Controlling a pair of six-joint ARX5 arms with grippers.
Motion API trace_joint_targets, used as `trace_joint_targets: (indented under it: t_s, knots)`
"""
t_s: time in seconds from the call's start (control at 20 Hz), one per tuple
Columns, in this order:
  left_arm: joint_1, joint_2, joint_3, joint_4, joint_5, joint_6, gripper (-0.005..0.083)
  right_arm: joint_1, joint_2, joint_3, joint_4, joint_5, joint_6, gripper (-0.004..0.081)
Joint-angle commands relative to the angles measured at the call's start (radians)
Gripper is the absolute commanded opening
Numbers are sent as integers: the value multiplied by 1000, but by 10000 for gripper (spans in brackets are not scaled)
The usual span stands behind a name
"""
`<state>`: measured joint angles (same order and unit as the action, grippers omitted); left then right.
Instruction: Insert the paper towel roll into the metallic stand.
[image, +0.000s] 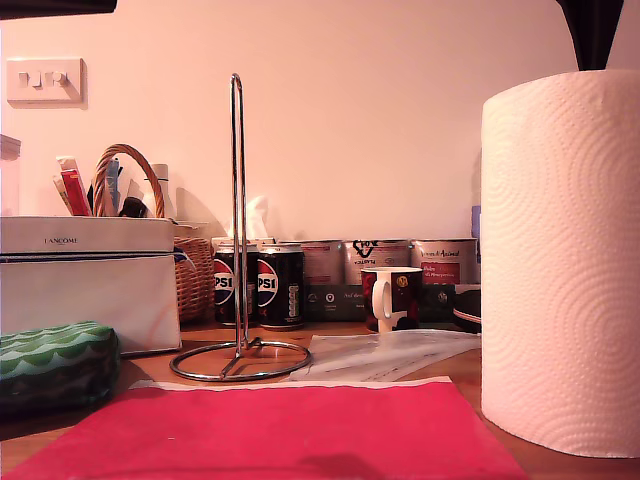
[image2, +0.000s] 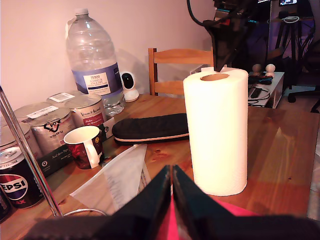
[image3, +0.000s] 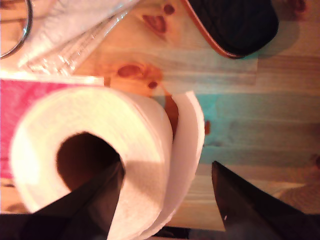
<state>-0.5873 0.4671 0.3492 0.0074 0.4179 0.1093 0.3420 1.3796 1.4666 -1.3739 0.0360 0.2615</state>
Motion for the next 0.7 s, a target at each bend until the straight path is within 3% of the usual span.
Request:
trace_joint_targets:
  t_s: [0.0,0.35,0.65]
  knots:
    - [-2,5,-14,7,0,5,-19,-1,4,-66,-2,0,-7,509]
    - [-2,5,-14,8,0,4,-19,-7,5,-83,0,-2,1,496]
    - [-2,5,-14,8,0,4,-19,-4,5,-83,5,-3,5,281]
